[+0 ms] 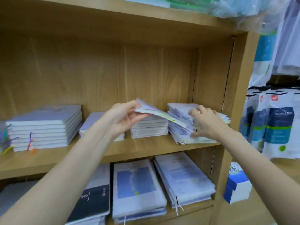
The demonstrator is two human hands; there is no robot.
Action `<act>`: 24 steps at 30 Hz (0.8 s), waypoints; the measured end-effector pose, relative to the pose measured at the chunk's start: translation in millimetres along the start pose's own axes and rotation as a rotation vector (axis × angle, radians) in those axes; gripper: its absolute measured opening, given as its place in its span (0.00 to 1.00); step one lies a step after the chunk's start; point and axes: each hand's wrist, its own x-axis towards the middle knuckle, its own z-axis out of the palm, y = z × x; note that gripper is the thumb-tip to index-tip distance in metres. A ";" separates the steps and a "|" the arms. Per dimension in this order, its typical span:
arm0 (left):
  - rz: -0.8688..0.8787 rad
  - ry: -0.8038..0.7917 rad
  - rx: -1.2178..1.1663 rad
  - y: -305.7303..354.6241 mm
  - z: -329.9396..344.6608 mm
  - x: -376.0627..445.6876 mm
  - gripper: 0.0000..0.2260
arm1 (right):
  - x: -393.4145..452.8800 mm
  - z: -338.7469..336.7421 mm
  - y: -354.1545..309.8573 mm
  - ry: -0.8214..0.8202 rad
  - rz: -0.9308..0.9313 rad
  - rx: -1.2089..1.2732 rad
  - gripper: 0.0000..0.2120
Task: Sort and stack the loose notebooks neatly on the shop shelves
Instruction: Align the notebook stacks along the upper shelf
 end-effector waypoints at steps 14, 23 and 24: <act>0.282 0.204 -0.081 84.6 -175.5 -85.1 0.06 | 2.9 -79.2 -244.1 -0.336 0.041 2.001 0.23; 0.536 0.777 0.574 123.3 -360.3 -141.5 0.17 | 43.8 -84.9 -483.1 -0.358 0.075 2.006 0.28; 0.524 0.816 0.737 117.2 -369.1 -142.3 0.18 | 46.6 -82.8 -502.3 -0.320 0.088 1.940 0.28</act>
